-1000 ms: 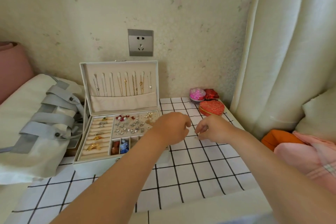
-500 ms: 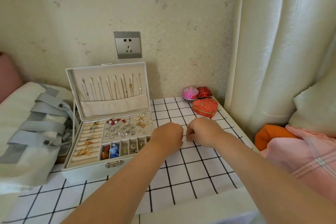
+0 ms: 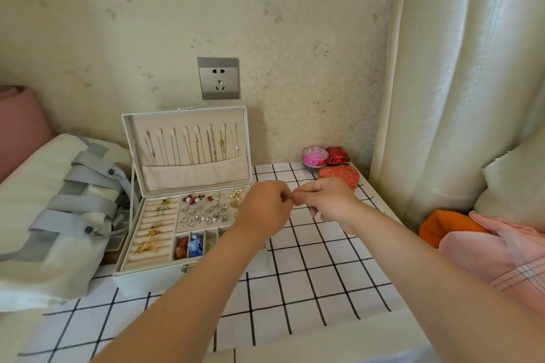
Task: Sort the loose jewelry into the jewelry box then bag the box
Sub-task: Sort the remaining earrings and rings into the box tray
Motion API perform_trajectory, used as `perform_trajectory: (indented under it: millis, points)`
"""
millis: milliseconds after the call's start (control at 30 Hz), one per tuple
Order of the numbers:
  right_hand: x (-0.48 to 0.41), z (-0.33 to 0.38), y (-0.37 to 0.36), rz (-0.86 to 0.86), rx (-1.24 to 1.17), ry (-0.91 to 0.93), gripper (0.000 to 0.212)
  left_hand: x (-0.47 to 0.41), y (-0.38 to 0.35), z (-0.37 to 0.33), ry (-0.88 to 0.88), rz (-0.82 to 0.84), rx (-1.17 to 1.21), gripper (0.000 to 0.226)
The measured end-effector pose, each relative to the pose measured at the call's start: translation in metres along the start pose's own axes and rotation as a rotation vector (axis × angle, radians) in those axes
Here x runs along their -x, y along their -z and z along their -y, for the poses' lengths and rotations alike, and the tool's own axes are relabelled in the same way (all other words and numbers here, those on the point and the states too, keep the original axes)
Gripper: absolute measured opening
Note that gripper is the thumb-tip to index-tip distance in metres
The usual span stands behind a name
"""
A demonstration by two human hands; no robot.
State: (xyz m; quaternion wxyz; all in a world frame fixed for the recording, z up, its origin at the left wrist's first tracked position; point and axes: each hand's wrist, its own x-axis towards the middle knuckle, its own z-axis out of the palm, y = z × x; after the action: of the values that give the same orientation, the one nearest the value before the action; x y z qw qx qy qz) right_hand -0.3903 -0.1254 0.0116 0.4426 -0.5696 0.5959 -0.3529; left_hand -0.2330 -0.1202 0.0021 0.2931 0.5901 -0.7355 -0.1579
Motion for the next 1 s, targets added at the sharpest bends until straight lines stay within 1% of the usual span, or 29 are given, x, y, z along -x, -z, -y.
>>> perform_trajectory:
  millis: [67,167,267,333,433,467,500,567,633,667,800,933,1000]
  points:
    - [-0.003,0.007,-0.005,-0.013,-0.054,-0.006,0.013,-0.002,0.01,0.003,0.02,-0.042,0.089,0.011]
    - [-0.006,0.017,-0.015,-0.012,-0.064,0.009,0.01,-0.003,0.023,0.011,0.029,-0.088,0.134,0.011]
    - [-0.01,0.029,-0.031,-0.01,-0.034,0.096,0.008,-0.001,0.036,0.021,0.045,-0.118,0.134,0.011]
    - [-0.014,0.034,-0.041,-0.047,0.019,0.178,0.009,-0.002,0.045,0.029,0.035,-0.125,0.062,0.01]
    - [-0.026,0.032,-0.058,-0.148,0.253,0.304,0.017,-0.002,0.06,0.049,0.002,-0.163,-0.199,0.016]
    - [-0.031,0.03,-0.064,-0.165,0.323,0.332,0.02,-0.001,0.065,0.057,-0.005,-0.164,-0.251,0.018]
    - [-0.034,0.027,-0.069,-0.173,0.373,0.349,0.022,-0.001,0.069,0.066,-0.012,-0.141,-0.277,0.021]
    - [-0.04,0.024,-0.077,-0.18,0.461,0.366,0.021,0.002,0.074,0.079,-0.047,-0.02,-0.304,0.03]
    - [-0.044,0.023,-0.08,-0.179,0.536,0.38,0.017,0.005,0.076,0.087,-0.101,0.093,-0.315,0.037]
    - [-0.045,0.023,-0.081,-0.173,0.566,0.386,0.013,0.007,0.076,0.088,-0.125,0.118,-0.305,0.037]
    - [-0.051,0.021,-0.086,-0.134,0.662,0.419,0.009,0.009,0.073,0.091,-0.17,0.142,-0.25,0.035]
    - [-0.051,0.021,-0.089,-0.163,0.745,0.499,0.007,0.01,0.071,0.095,-0.193,0.153,-0.281,0.032]
    - [-0.05,0.021,-0.088,-0.172,0.783,0.543,0.007,0.011,0.071,0.096,-0.194,0.161,-0.277,0.035]
